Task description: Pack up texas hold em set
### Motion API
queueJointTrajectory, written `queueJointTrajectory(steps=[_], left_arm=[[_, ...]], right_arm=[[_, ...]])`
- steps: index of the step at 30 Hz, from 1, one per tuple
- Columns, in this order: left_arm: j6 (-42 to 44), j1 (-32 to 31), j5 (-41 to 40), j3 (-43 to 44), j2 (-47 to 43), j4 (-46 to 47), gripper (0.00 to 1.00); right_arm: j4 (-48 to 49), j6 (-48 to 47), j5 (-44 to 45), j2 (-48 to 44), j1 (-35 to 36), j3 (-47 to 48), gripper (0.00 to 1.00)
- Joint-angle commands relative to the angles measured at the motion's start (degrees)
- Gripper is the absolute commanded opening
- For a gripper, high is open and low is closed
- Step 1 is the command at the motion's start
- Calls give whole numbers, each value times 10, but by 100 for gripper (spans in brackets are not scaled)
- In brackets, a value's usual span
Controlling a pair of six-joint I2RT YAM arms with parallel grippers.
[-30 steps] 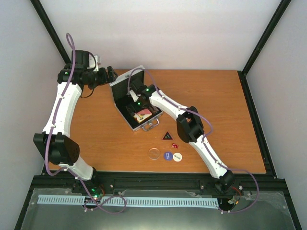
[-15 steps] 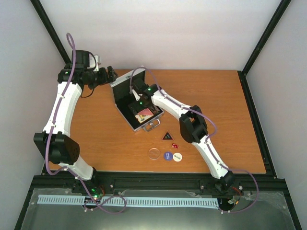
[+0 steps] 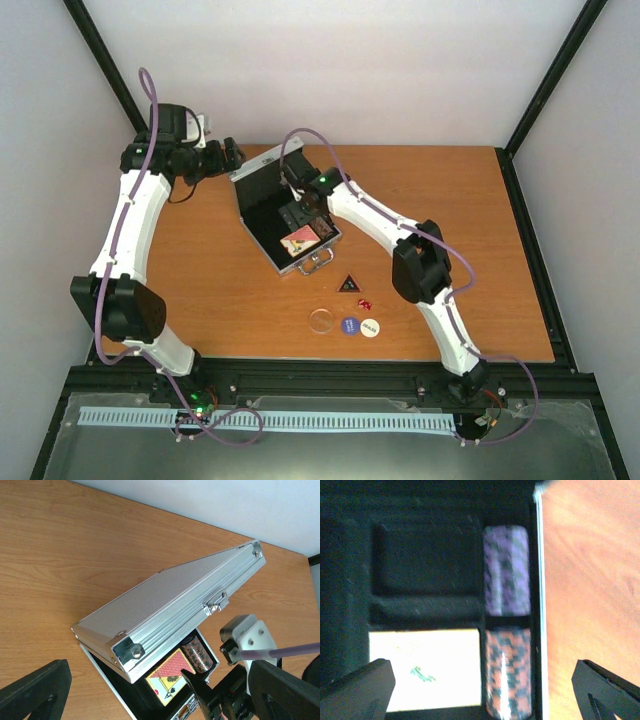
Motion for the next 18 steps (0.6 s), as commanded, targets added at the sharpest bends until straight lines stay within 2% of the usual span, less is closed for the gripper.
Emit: queueJointTrajectory(steps=[1, 5, 8, 12, 18], left_arm=[[5, -1, 2, 39, 9, -6, 100], [6, -1, 1, 49, 12, -7, 100], [7, -1, 0, 50, 13, -8, 100], [7, -1, -1, 47, 12, -7, 100], [7, -1, 1, 56, 14, -10, 100]], right_arm=[[-75, 29, 63, -53, -10, -44, 100], [-105, 44, 64, -135, -10, -140, 100], [-106, 67, 26, -206, -10, -247, 100], [-95, 93, -31, -269, -8, -396, 95], [-87, 82, -35, -284, 34, -448, 91]])
